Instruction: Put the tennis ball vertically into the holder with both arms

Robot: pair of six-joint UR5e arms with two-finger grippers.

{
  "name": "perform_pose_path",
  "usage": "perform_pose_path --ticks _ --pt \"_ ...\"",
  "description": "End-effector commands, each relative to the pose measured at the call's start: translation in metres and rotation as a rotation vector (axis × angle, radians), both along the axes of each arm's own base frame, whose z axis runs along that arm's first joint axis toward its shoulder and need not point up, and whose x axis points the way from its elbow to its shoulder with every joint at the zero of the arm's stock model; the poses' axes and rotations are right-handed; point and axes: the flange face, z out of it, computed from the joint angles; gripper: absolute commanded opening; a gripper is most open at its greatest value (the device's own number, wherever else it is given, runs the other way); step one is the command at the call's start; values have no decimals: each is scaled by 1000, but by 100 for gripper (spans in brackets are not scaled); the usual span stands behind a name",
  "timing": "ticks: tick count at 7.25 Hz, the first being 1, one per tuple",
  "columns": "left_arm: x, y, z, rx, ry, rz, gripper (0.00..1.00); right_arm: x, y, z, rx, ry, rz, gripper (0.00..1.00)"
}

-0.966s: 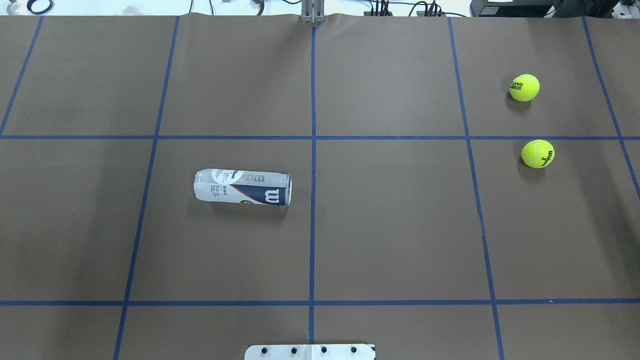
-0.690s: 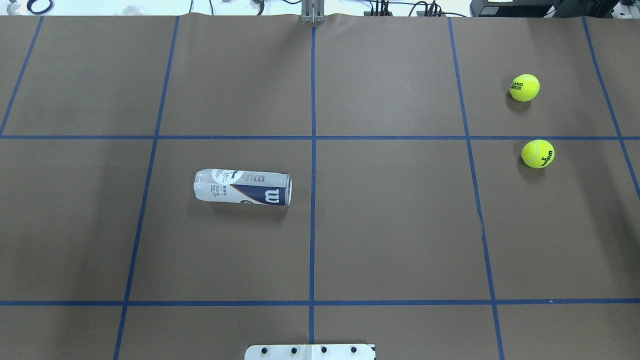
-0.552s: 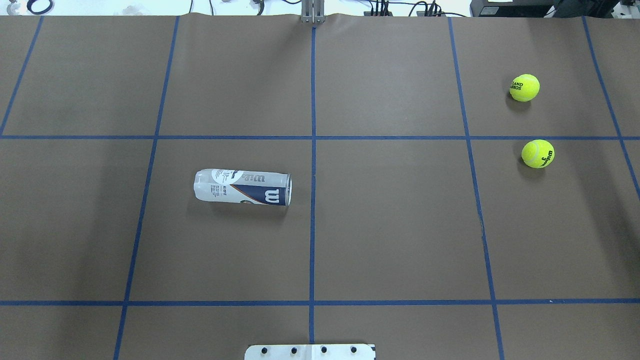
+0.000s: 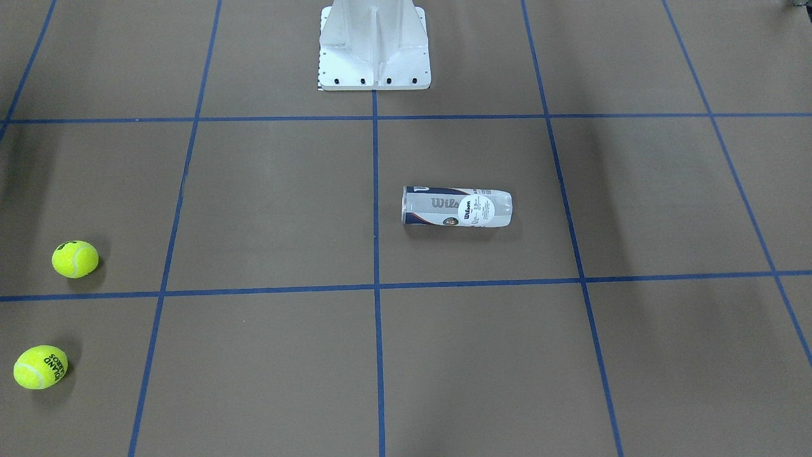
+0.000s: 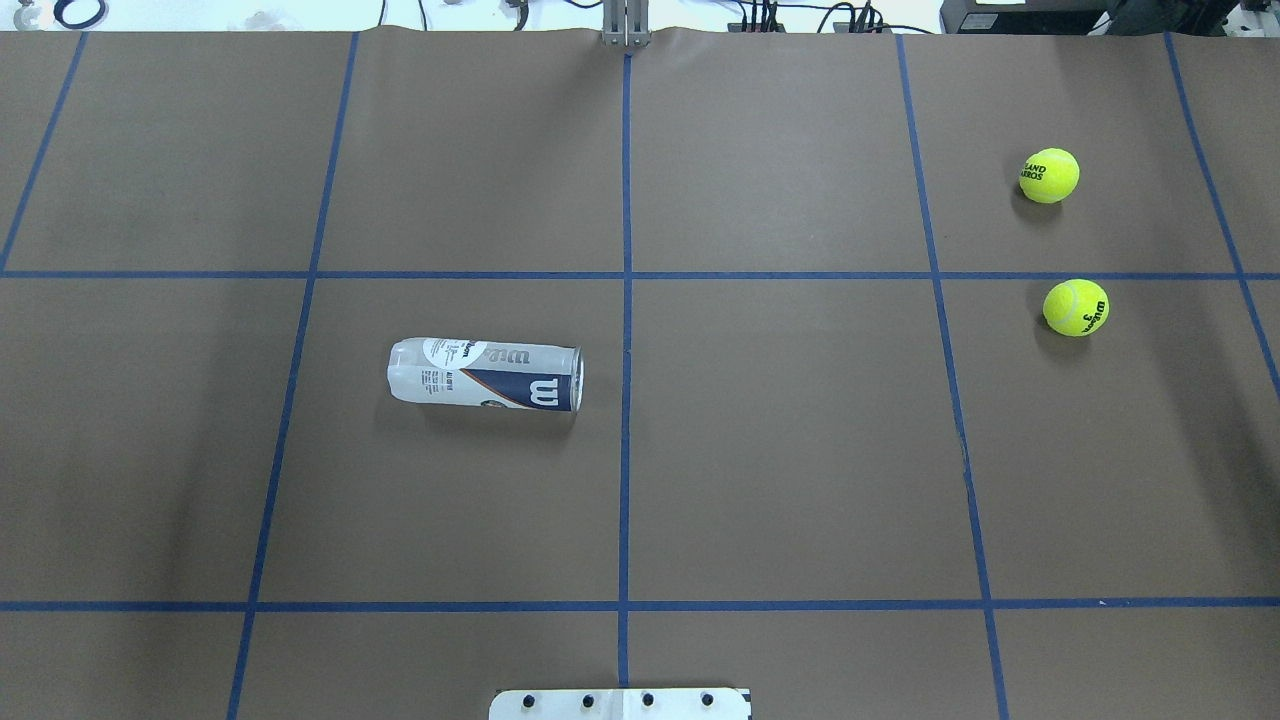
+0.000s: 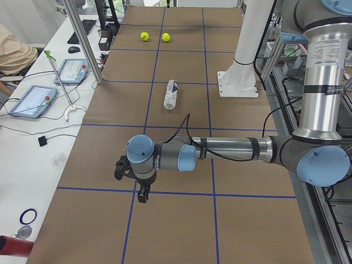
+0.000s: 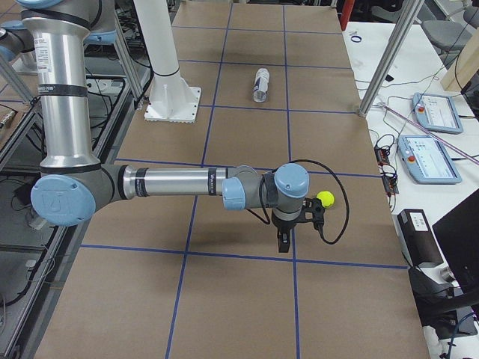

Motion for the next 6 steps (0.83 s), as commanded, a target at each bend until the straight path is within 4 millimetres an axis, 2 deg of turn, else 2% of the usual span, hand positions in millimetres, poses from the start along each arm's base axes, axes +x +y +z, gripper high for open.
perform_pose_path --ticks 1,2,3,4,5,6 --pt "1 -17 -2 -3 0 -1 100 0 0 0 1 0 0 100" --pt "2 -19 -3 -1 2 0 100 0 0 -1 2 0 0 100" --pt "2 -32 -17 12 4 -13 100 0 0 -1 2 -2 0 100" --pt "4 -48 -40 12 8 -49 100 0 0 -2 3 -2 1 100" --pt "17 -59 -54 1 13 -65 100 0 0 -2 3 -2 1 100" --pt "21 -65 -71 64 18 -59 100 0 1 -2 3 -2 1 100"
